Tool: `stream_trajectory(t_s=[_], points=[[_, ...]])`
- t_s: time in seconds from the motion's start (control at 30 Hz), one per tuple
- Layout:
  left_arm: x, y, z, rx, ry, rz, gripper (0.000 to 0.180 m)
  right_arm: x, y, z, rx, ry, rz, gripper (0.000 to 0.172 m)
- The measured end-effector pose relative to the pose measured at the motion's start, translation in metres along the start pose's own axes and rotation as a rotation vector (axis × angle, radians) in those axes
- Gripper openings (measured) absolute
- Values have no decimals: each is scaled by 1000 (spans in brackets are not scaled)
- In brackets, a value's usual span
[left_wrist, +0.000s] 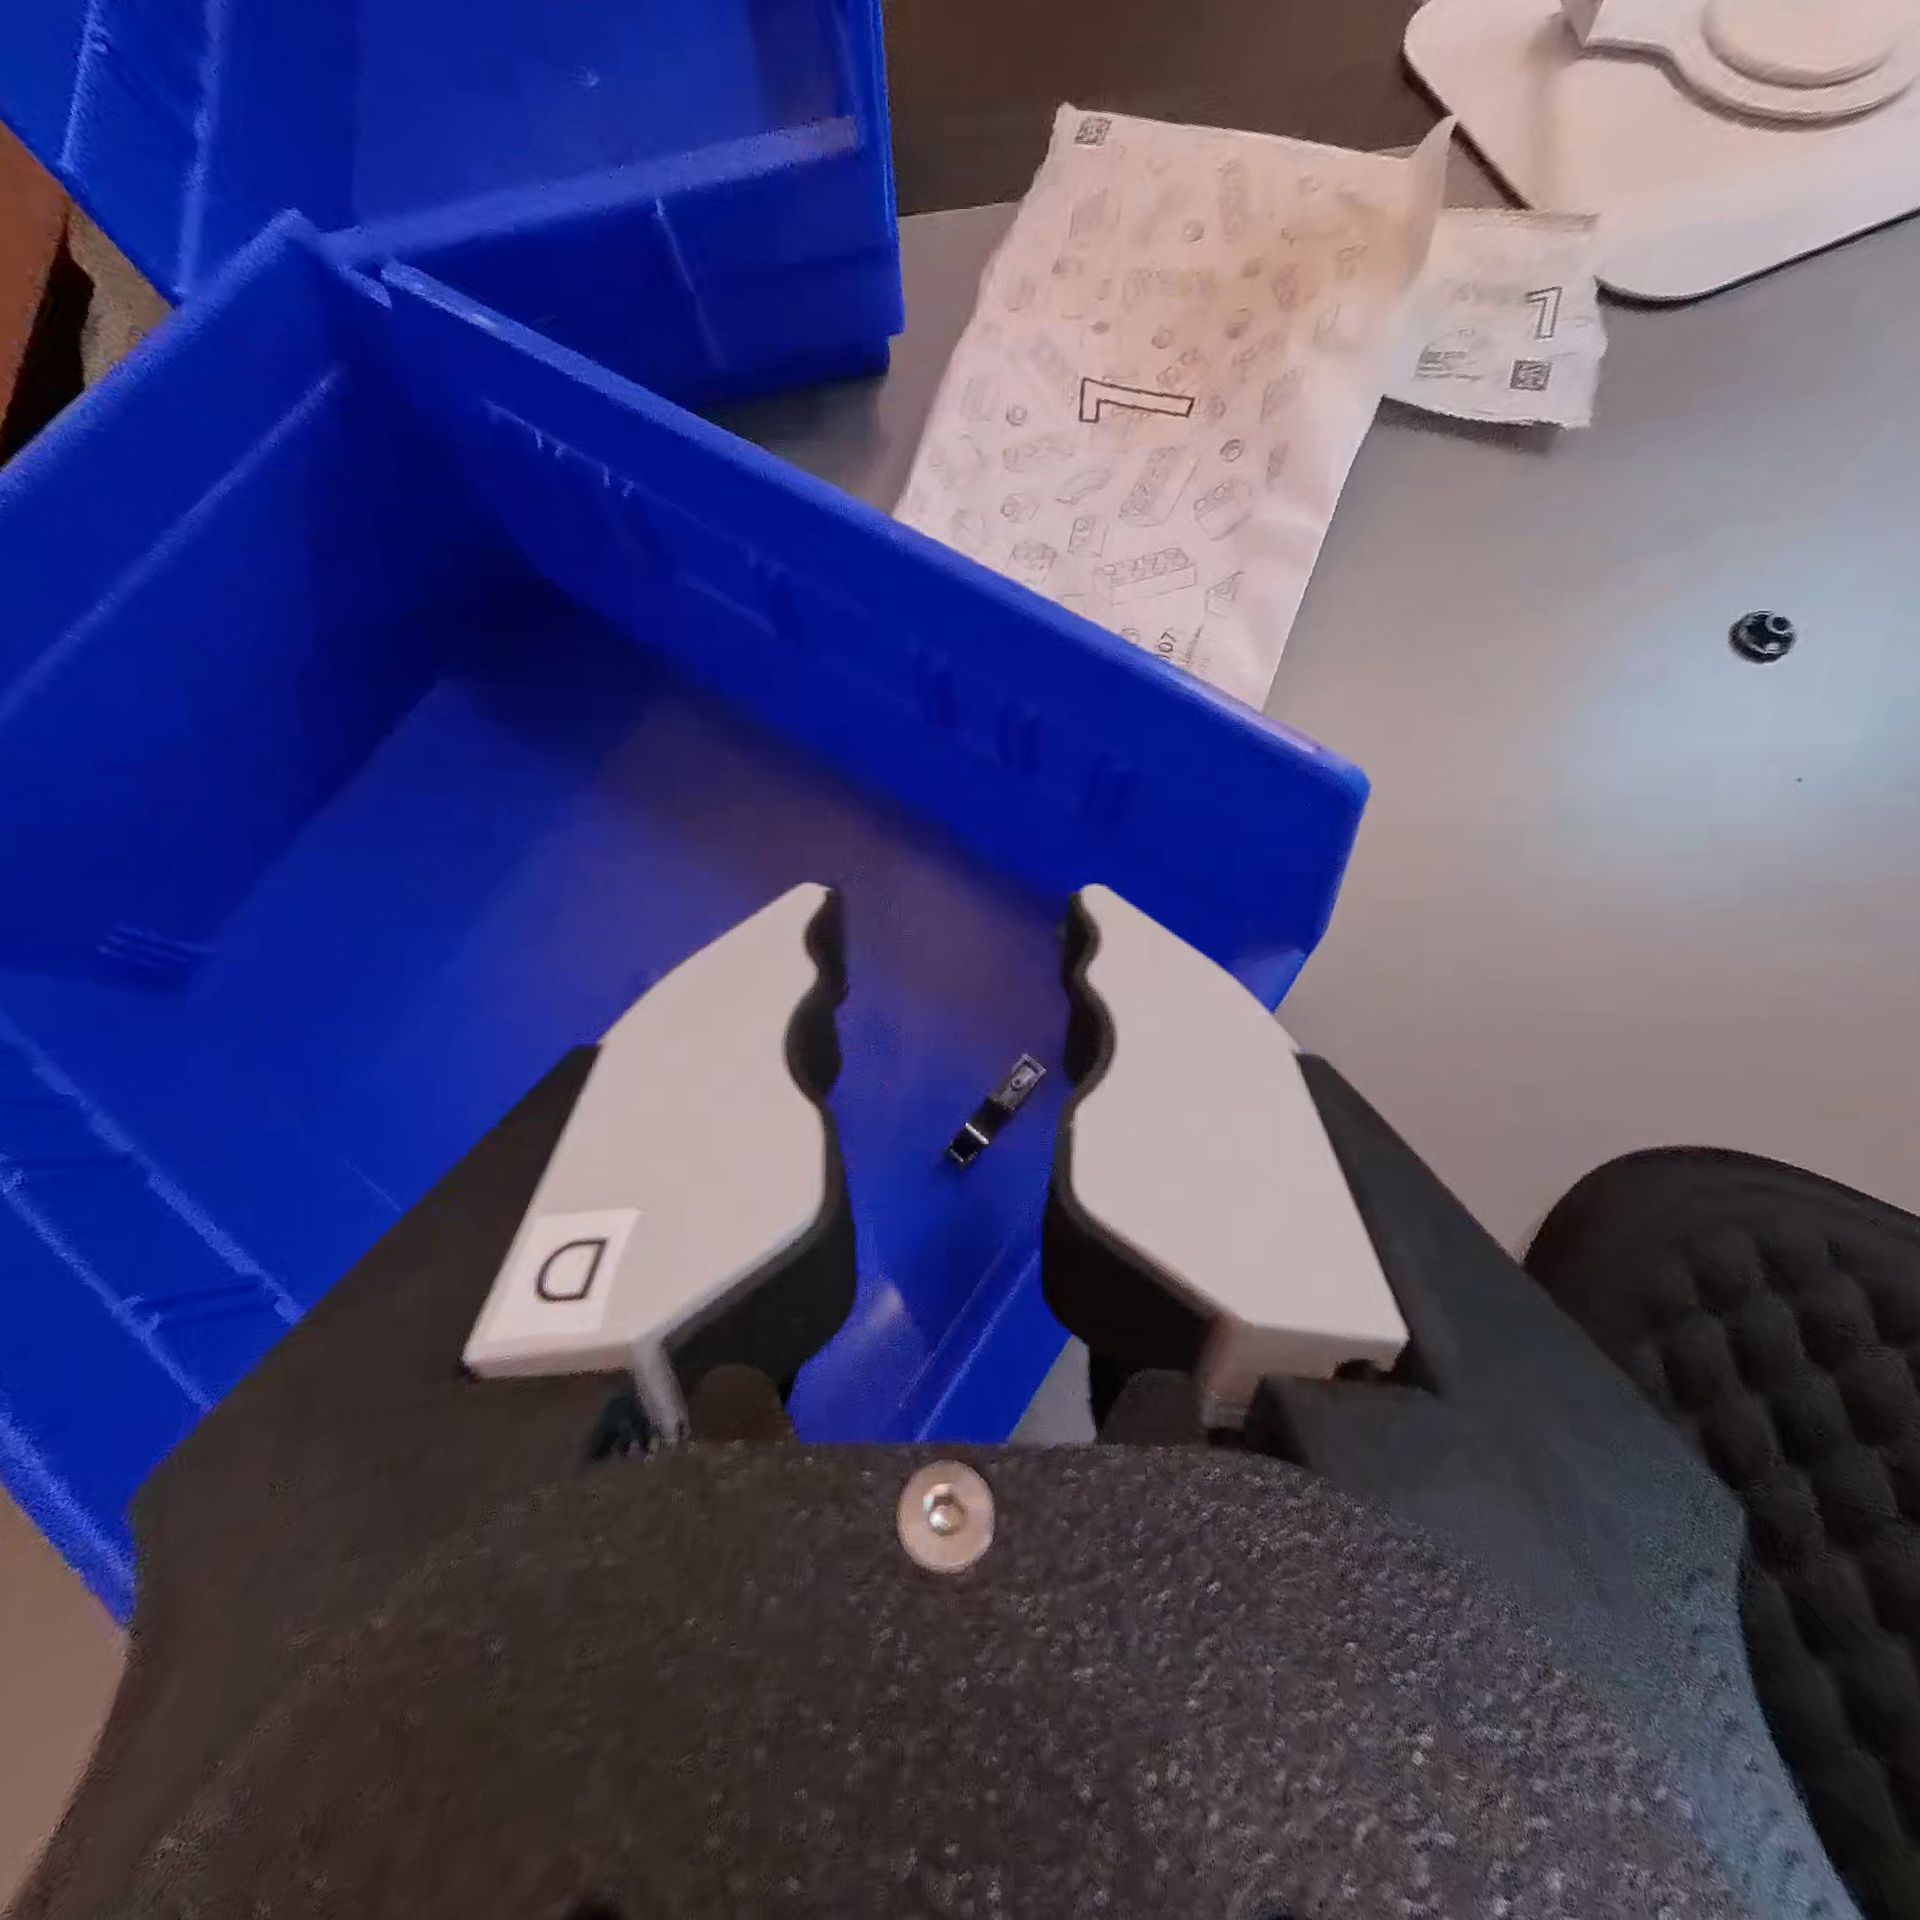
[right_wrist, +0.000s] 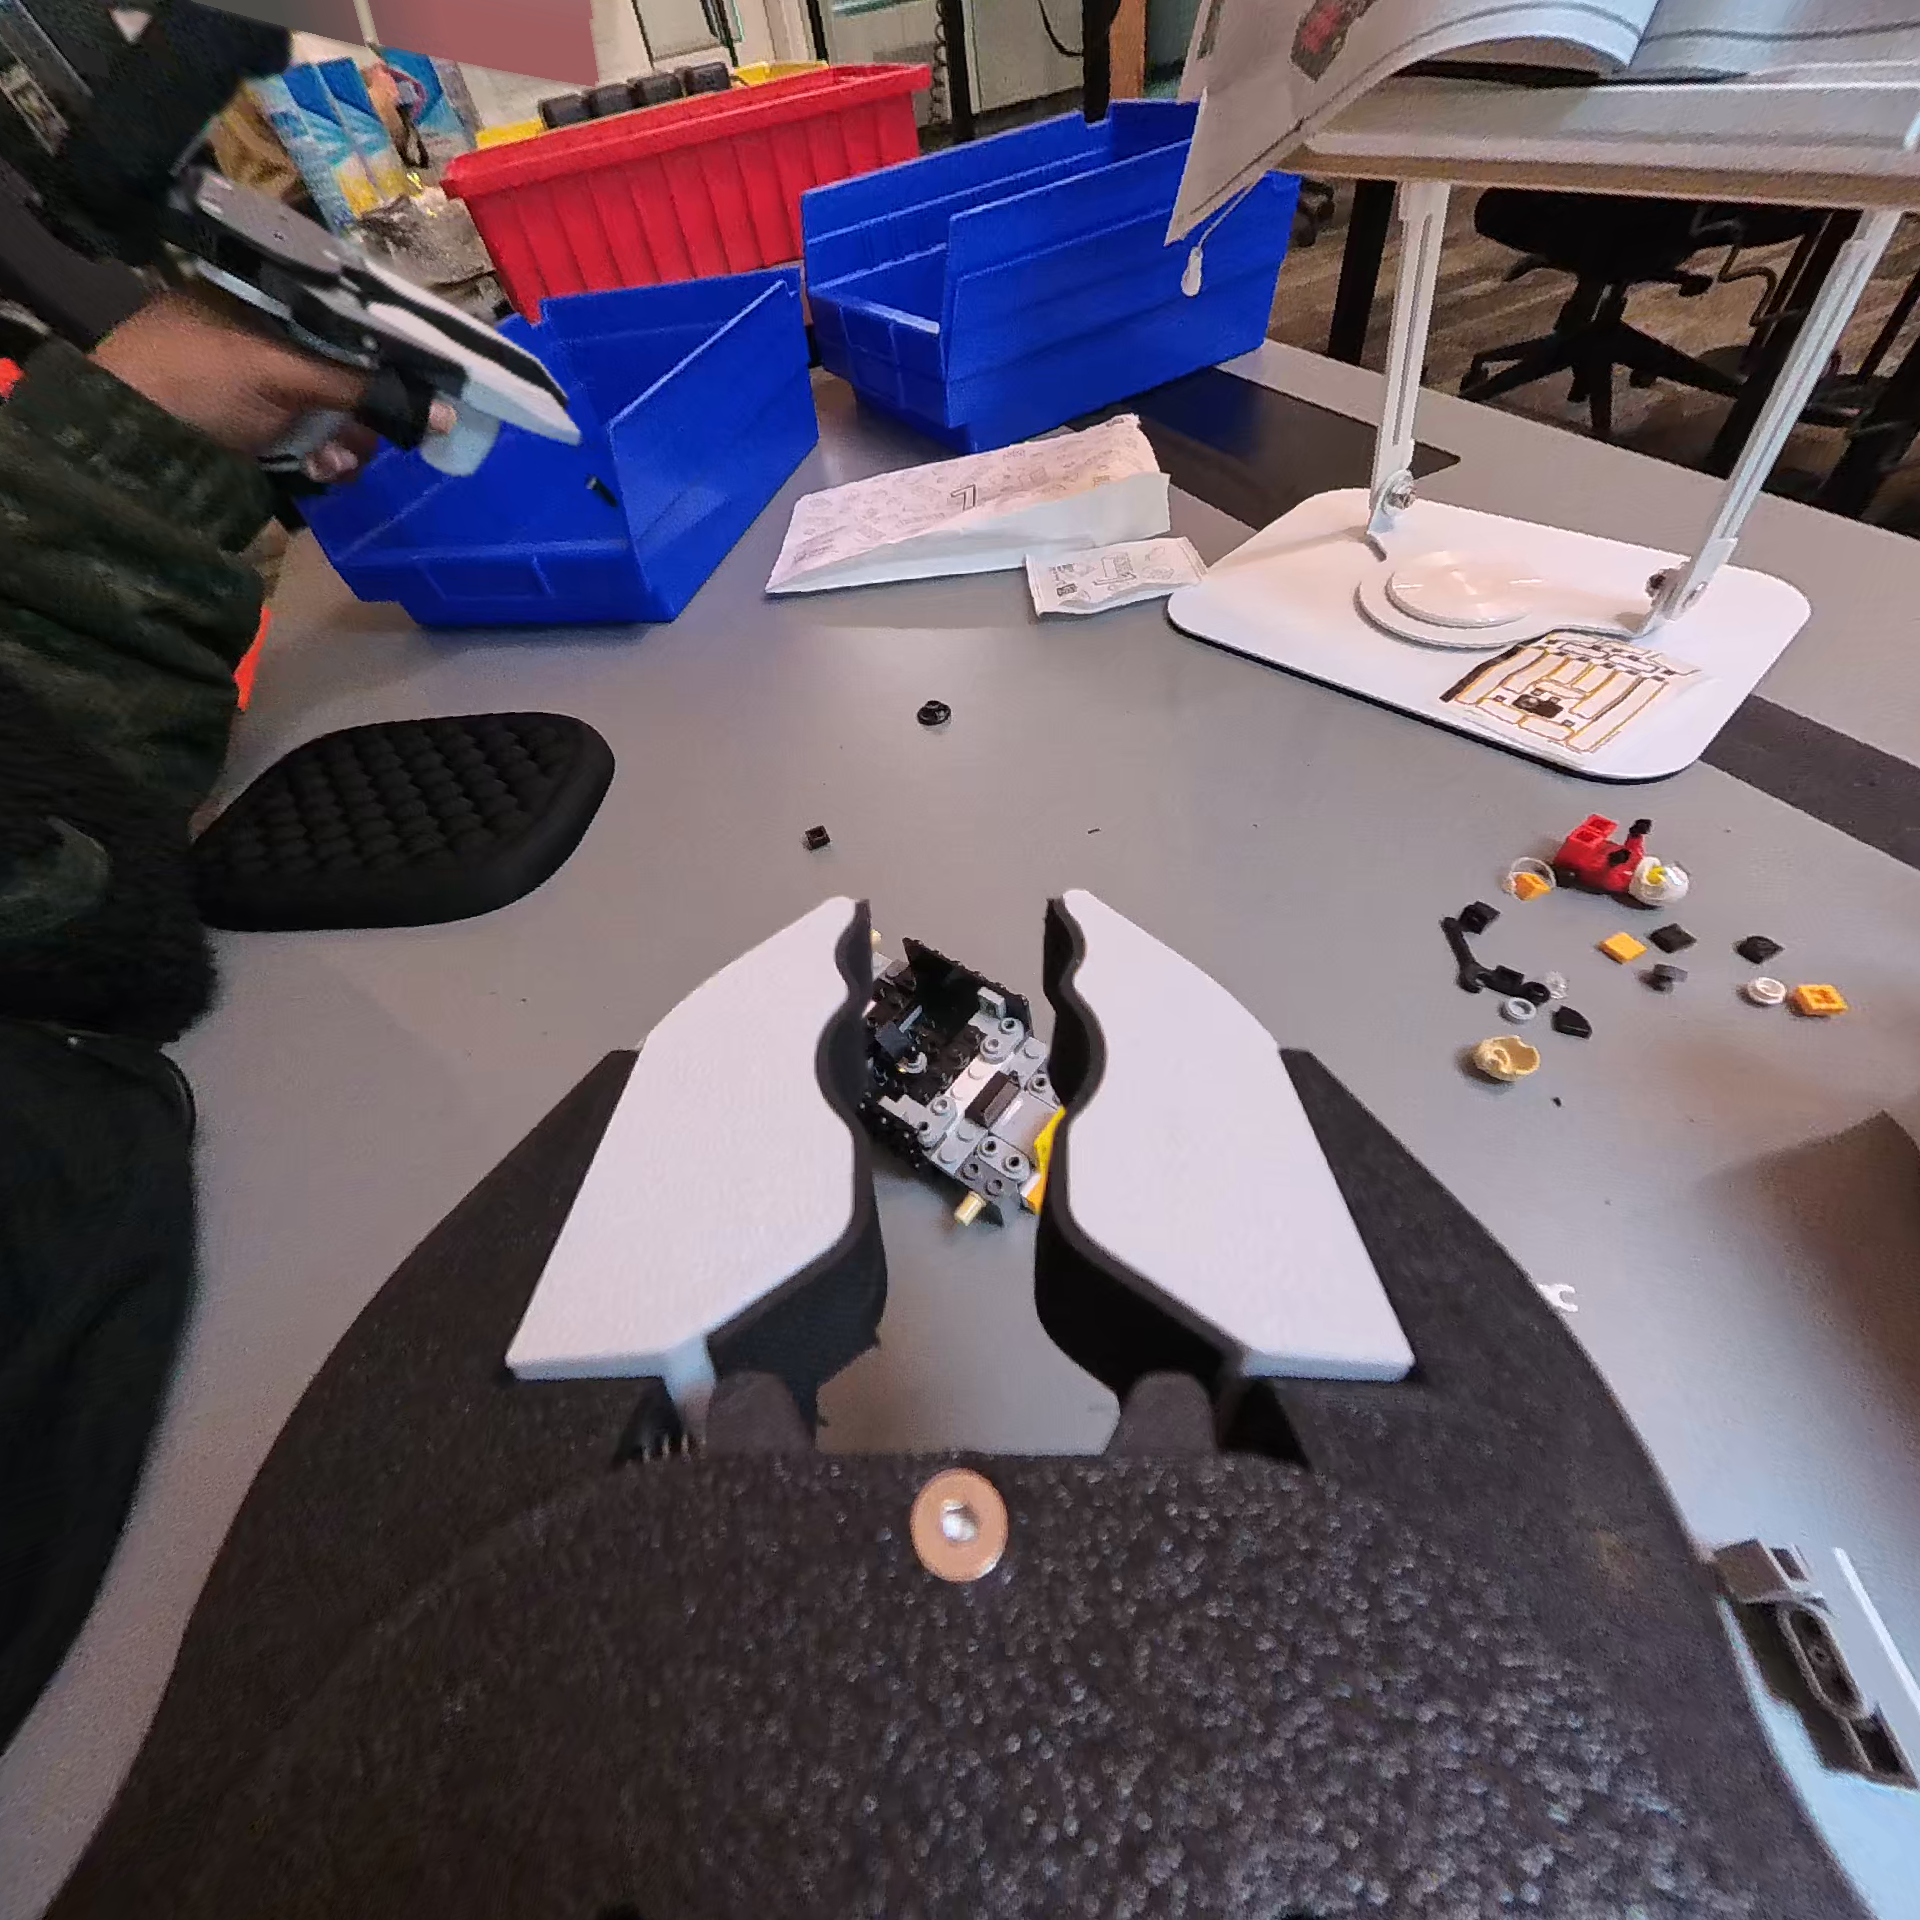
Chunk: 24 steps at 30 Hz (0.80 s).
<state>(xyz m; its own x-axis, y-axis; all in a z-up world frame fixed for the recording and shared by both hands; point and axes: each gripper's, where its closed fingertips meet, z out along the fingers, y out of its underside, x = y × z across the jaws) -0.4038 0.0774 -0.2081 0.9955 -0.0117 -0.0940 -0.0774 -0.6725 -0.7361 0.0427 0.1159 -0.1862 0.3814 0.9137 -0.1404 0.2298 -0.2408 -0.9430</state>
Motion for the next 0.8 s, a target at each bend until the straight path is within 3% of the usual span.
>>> stream_trajectory(t_s=[0.17, 0.23, 0.33, 0.43, 0.6, 0.8], points=[[5, -24, -6, 140, -25, -1, 55, 0, 13, 6, -70, 10, -43, 32], [16, -44, -16, 255, -18, 37, 52, -2, 21, 9, -112, -3, -72, 33], [69, -73, -32, 409, 131, 156, 42, -11, 39, 15, -203, -45, -150, 34], [152, -80, -29, 424, 433, 258, 42, -20, 59, 24, -316, -68, -262, 34], [270, -56, -3, 297, 771, 463, 47, -27, 74, 36, -390, -44, -392, 34], [346, 10, 37, 70, 904, 744, 61, -35, 79, 43, -390, -60, -435, 30]])
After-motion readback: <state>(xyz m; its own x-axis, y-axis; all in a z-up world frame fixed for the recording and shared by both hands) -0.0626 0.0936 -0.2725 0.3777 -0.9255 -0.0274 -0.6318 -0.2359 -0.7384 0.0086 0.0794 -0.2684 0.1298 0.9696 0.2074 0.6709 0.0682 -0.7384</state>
